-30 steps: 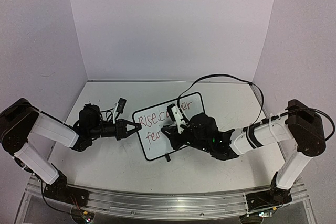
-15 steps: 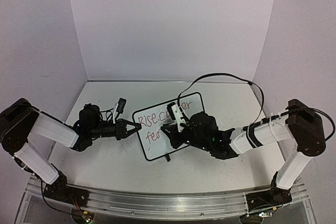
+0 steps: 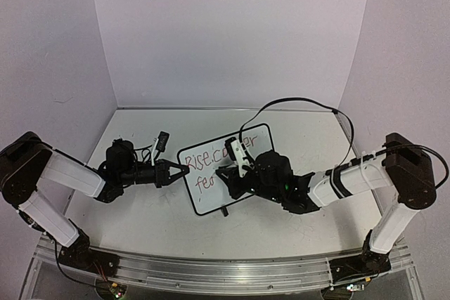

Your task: Write a sentence on the whiteboard

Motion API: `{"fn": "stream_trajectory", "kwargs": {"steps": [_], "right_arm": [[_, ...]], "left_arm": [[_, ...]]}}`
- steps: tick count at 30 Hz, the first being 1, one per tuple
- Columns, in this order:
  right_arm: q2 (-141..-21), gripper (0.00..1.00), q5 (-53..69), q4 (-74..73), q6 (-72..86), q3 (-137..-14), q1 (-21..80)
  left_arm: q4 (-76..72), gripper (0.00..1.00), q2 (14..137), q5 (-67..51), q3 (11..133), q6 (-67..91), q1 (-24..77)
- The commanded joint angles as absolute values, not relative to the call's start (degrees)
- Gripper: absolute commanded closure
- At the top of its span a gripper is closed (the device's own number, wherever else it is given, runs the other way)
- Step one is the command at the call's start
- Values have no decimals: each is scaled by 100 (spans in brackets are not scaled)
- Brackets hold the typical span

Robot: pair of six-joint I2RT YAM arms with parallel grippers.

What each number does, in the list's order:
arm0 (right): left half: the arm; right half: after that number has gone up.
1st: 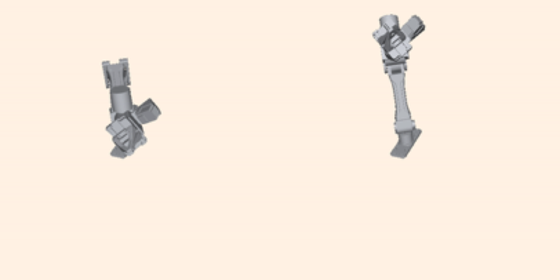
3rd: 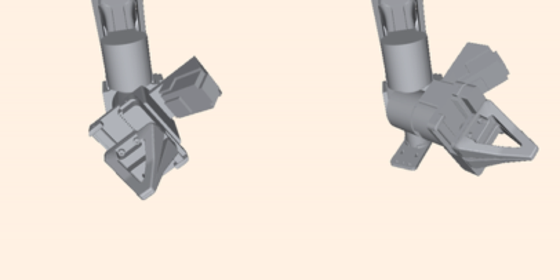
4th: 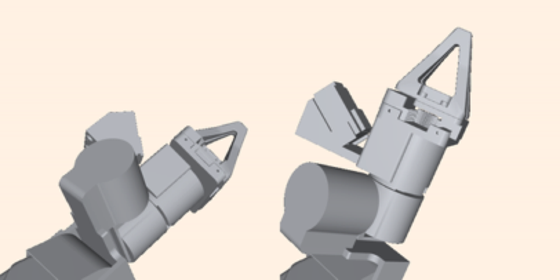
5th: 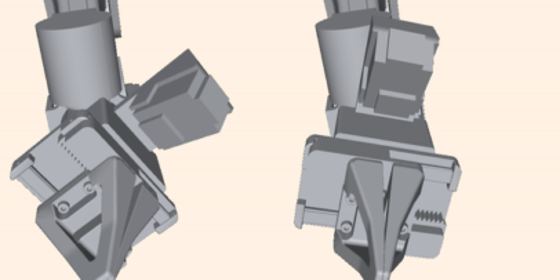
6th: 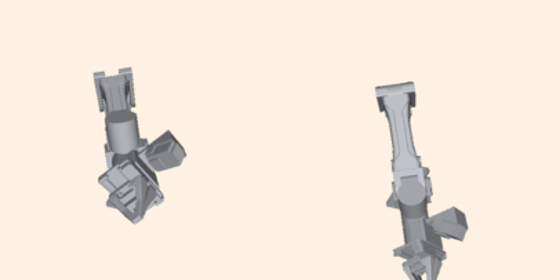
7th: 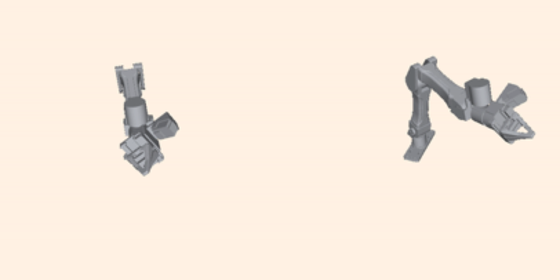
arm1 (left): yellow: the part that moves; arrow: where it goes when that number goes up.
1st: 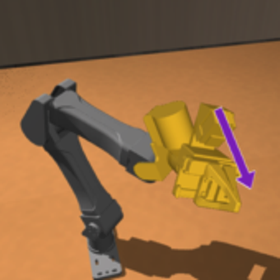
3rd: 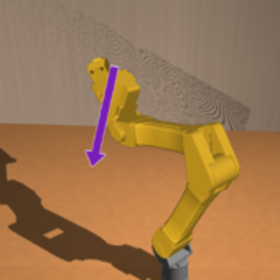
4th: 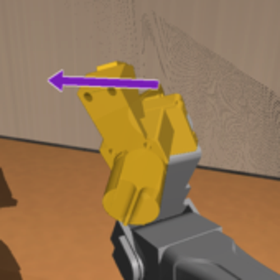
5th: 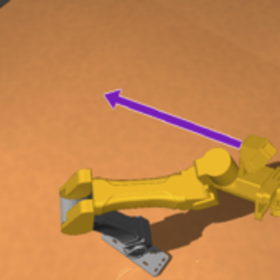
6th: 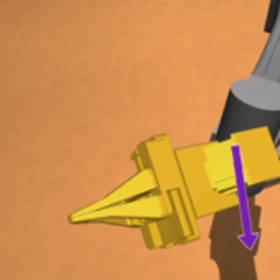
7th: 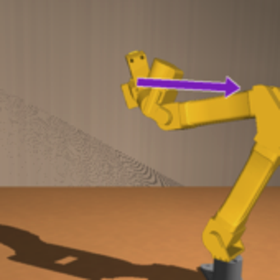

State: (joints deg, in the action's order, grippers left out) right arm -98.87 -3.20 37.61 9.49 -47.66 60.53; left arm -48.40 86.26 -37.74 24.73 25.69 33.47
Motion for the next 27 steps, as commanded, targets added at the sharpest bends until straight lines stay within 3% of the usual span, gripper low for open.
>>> {"fn": "stream_trajectory", "kwargs": {"steps": [1,27], "right_arm": [[-9858,100,-607,3615,1017,-4624,5953],[-9289,100,-336,3526,923,-4364,5961]], "left_arm": [[-4400,100,8574,-3617,2513,2408,3349],[-4379,100,8552,-3601,2479,2408,3350]]}}
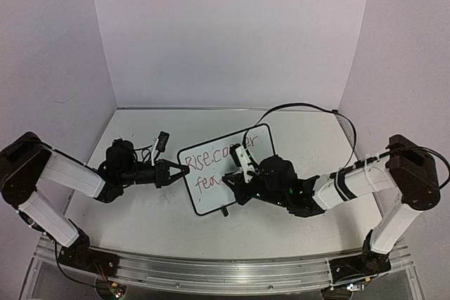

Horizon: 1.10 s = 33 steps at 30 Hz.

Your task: Write a sentence on the whiteboard

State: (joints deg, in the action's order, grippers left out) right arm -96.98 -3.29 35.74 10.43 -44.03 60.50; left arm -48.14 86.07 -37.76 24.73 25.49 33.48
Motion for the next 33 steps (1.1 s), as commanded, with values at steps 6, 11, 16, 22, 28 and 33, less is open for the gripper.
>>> {"fn": "stream_trajectory", "kwargs": {"steps": [6,11,16,22,28,33], "right_arm": [[-9135,100,-64,3811,859,-4487,5898],[-9402,100,-44,3837,814,-4681,5857],[-9510,100,113,3868,750,-4742,5857],[-9585,100,116,3876,747,-4785,5854],[-9694,100,9,3870,764,-4873,5856],[-9754,100,-212,3825,782,-4904,5855]], "left_arm": [[-4374,100,8567,-3596,2499,2414,3350],[-4360,100,8519,-3585,2481,2417,3349],[-4355,100,8535,-3589,2487,2408,3349],[-4351,100,8561,-3601,2490,2408,3349],[-4346,100,8558,-3604,2496,2408,3351],[-4347,100,8527,-3595,2487,2408,3349]]}}
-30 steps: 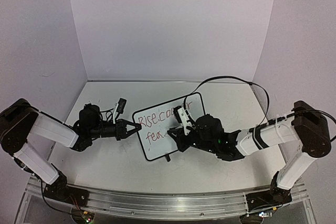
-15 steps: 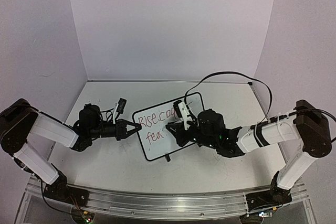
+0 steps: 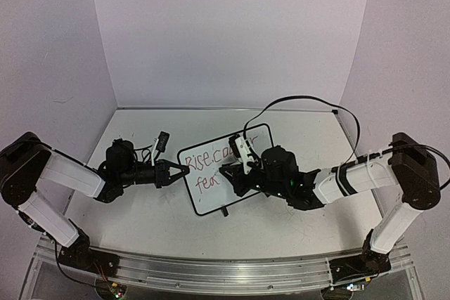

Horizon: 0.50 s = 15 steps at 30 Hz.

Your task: Write a sentence on the whiteboard

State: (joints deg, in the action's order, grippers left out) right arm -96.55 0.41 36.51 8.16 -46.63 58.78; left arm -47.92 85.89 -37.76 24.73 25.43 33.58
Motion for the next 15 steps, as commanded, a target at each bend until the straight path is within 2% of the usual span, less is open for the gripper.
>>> {"fn": "stream_trajectory", "kwargs": {"steps": [1,15], "right_arm": [[-9771,100,-221,3814,782,-4905,5859],[-9890,100,-348,3764,803,-4922,5857]], "left_arm": [[-4347,100,8524,-3596,2488,2408,3349],[-4337,100,8526,-3602,2505,2408,3347]]}}
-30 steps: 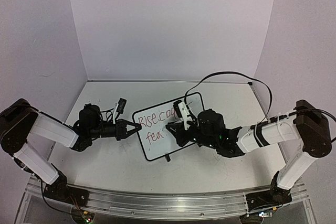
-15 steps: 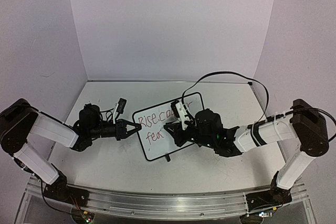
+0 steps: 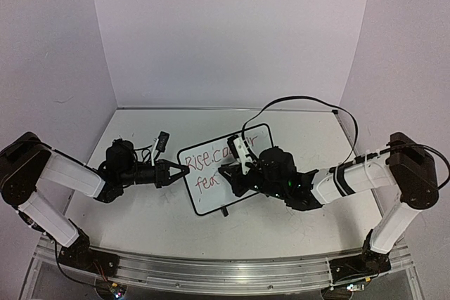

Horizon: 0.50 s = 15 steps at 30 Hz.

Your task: Write a sentence on the whiteboard

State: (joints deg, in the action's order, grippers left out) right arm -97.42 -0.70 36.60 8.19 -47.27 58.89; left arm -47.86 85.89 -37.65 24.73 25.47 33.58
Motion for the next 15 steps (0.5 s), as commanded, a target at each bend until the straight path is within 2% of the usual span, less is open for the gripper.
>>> {"fn": "stream_trajectory", "kwargs": {"steps": [1,15], "right_arm": [[-9895,100,-344,3759,808,-4925,5860],[-9870,100,-396,3731,835,-4871,5860]], "left_arm": [[-4337,100,8529,-3603,2511,2408,3348],[-4326,100,8530,-3604,2517,2400,3352]]}}
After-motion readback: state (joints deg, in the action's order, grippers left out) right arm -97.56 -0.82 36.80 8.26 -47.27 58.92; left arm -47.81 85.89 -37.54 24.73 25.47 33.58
